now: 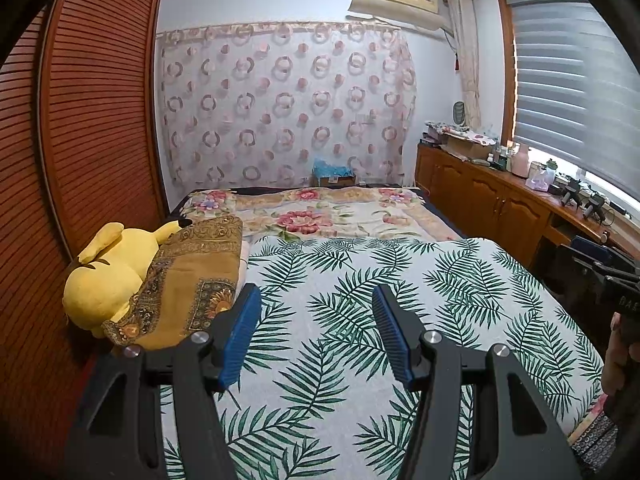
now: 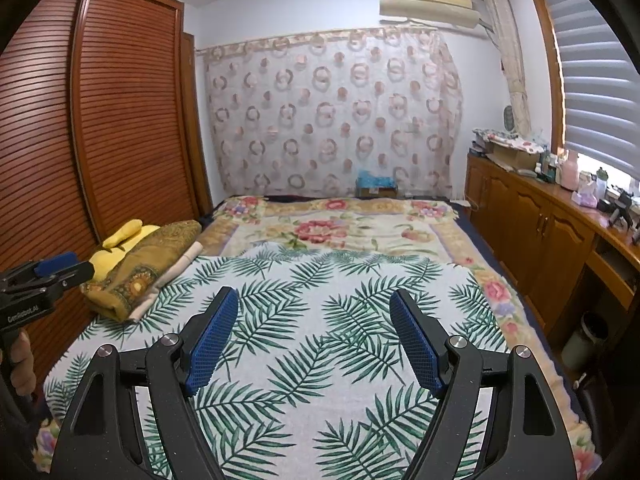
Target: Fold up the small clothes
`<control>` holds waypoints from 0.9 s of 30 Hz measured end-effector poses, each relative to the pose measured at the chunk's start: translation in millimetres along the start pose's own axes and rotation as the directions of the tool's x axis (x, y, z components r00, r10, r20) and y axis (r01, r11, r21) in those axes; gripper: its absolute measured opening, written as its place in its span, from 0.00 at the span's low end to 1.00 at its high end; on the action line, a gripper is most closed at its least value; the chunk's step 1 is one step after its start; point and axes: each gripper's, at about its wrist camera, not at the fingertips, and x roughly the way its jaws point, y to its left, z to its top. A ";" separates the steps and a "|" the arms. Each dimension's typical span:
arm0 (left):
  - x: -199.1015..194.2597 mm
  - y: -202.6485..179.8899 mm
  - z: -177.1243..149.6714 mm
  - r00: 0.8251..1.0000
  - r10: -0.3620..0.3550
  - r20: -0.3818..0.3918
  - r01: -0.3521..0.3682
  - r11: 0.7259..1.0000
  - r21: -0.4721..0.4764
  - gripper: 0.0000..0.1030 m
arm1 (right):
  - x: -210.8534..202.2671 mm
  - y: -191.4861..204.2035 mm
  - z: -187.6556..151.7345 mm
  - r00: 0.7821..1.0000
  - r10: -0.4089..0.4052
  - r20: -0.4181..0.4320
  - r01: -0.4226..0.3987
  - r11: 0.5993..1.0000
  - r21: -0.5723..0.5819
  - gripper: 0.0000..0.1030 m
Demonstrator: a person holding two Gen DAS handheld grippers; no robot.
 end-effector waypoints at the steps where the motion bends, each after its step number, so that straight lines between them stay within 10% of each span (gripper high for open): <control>1: -0.4 0.1 0.0 1.000 0.001 -0.001 -0.001 1.000 0.000 0.55 | -0.4 0.3 -0.2 1.000 0.000 0.000 0.000 1.000 0.001 0.78; 27: -0.6 -1.1 -0.6 1.000 0.002 0.001 -0.002 1.000 0.002 0.55 | -0.9 -1.1 -0.9 1.000 -0.002 0.000 0.002 1.000 0.004 0.78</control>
